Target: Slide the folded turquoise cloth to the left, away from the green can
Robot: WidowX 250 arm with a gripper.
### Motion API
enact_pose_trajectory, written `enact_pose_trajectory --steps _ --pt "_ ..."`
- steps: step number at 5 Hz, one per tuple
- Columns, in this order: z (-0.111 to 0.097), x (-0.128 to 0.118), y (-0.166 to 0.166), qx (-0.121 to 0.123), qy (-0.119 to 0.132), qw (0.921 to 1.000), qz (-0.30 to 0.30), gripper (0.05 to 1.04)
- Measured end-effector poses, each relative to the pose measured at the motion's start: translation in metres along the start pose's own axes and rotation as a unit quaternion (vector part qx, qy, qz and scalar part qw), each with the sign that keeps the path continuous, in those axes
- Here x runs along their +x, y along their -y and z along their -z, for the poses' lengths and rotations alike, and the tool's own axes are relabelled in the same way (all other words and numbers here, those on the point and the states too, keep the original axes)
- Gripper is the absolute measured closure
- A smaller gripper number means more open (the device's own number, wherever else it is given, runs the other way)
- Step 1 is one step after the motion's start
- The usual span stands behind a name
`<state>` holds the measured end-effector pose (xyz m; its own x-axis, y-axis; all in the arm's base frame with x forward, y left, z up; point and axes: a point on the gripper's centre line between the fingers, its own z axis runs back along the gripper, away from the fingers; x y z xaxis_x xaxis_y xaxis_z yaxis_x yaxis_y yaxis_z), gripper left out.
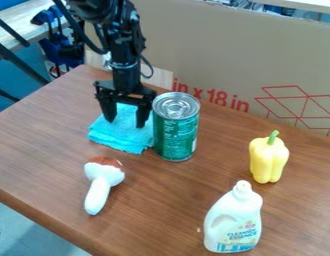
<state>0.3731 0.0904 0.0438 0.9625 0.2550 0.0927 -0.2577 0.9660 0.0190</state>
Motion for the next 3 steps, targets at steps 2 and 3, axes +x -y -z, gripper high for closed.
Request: enact_pose_trajectory --steps 2,3 --pt "0.019 0.000 -0.009 0.013 -0.024 0.9995 -0.014 0.082" --pt "0.016 -0.004 -0.020 0.037 -0.036 0.9980 -0.035 0.082"
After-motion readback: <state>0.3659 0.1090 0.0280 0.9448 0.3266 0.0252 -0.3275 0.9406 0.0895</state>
